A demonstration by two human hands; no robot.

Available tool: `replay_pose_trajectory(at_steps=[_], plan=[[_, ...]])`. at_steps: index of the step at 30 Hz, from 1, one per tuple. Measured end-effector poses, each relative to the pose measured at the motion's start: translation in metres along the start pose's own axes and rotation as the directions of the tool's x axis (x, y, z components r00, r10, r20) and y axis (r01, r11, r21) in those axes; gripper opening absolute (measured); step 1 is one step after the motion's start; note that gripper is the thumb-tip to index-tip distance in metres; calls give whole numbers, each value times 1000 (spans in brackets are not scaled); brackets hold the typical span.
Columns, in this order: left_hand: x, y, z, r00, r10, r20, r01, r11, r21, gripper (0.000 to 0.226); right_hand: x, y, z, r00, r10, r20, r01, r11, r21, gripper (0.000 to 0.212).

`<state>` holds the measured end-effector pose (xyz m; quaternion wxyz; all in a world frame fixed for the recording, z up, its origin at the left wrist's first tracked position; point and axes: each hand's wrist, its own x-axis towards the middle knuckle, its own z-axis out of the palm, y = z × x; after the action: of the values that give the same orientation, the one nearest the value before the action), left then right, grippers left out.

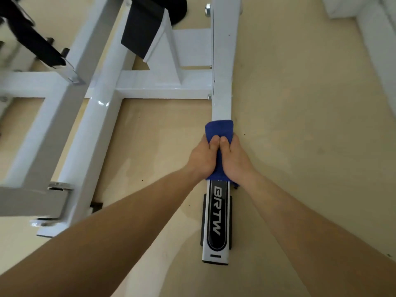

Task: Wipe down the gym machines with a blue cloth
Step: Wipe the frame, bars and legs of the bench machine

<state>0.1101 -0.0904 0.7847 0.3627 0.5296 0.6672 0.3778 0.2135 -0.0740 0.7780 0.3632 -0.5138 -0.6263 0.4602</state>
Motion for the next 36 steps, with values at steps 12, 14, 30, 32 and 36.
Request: replay_pose_trajectory(at_steps=[12,14,30,32,36], plan=[[-29,-26,-5,996,-80,-40,89,930,357,35,-31,37,-15,987,119,-104,-133,981,-139,7],[-28,-27,-8,996,-81,-41,91,904,417,42,-33,43,-23,983,137,-120,-162,958,-237,5],[19,86,-39,834,203,-513,-201,978,60,34,34,-85,-28,890,-206,-406,197,978,-63,17],[27,101,-45,804,227,-550,-228,971,68,34,42,-100,-29,852,-268,-451,242,963,-114,19],[41,114,-61,774,277,-570,-258,959,117,27,54,-123,-32,791,-349,-502,270,936,-226,19]])
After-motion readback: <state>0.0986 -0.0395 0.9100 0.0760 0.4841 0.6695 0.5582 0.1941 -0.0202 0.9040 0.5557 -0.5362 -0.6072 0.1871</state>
